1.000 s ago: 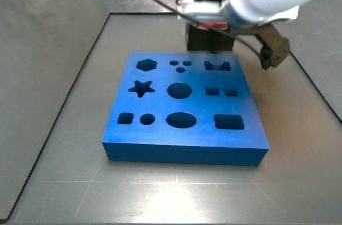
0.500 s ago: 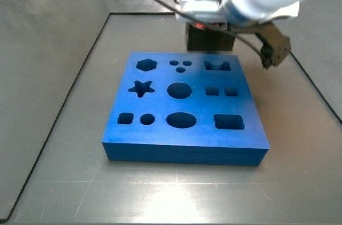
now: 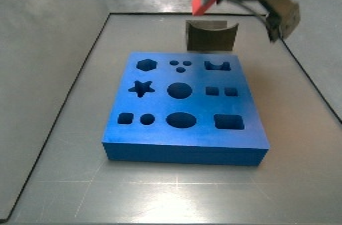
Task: Pick up the rectangle object. Move up. Place the rectangle object on the fixture. Regrasp the rectangle object. Move to above the board. Insert the rectangle object.
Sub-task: Move to above the board.
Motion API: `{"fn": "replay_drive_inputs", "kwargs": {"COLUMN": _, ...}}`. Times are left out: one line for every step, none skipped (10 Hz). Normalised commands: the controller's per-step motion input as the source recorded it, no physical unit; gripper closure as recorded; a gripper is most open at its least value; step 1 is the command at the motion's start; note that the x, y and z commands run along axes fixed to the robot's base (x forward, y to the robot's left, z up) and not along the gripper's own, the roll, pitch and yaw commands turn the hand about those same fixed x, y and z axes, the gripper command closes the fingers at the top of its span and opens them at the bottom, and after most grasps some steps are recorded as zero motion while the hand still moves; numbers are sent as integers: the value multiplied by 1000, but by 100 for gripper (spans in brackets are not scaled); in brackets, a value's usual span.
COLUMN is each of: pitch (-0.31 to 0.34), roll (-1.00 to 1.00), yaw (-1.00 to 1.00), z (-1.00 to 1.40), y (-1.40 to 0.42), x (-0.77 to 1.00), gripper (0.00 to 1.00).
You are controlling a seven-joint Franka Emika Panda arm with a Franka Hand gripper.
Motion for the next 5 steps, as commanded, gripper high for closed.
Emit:
{"fn": "replay_drive_inputs", "kwargs": {"pitch": -131, "roll": -82, "yaw": -87, "z": 1000, "y": -64, "x": -221, "gripper": 100}}
{"fn": "replay_drive_inputs", "kwargs": {"pitch": -102, "roll": -85, "yaw": -109, "z": 1000, "y": -59, "x": -217, "gripper": 100}}
{"fn": "replay_drive_inputs", "kwargs": {"pitch": -57, "roll": -95, "yaw": -128, "z": 1000, "y": -51, "x": -209, "gripper": 100}}
{"fn": "replay_drive_inputs", "kwargs": {"pitch": -24, "roll": -101, "yaw": -129, "z": 1000, "y": -47, "x": -205, "gripper": 100}}
{"fn": "replay_drive_inputs", "kwargs": {"pitch": 13, "roll": -103, "yaw": -120, "z": 1000, "y": -40, "x": -199, "gripper": 100}}
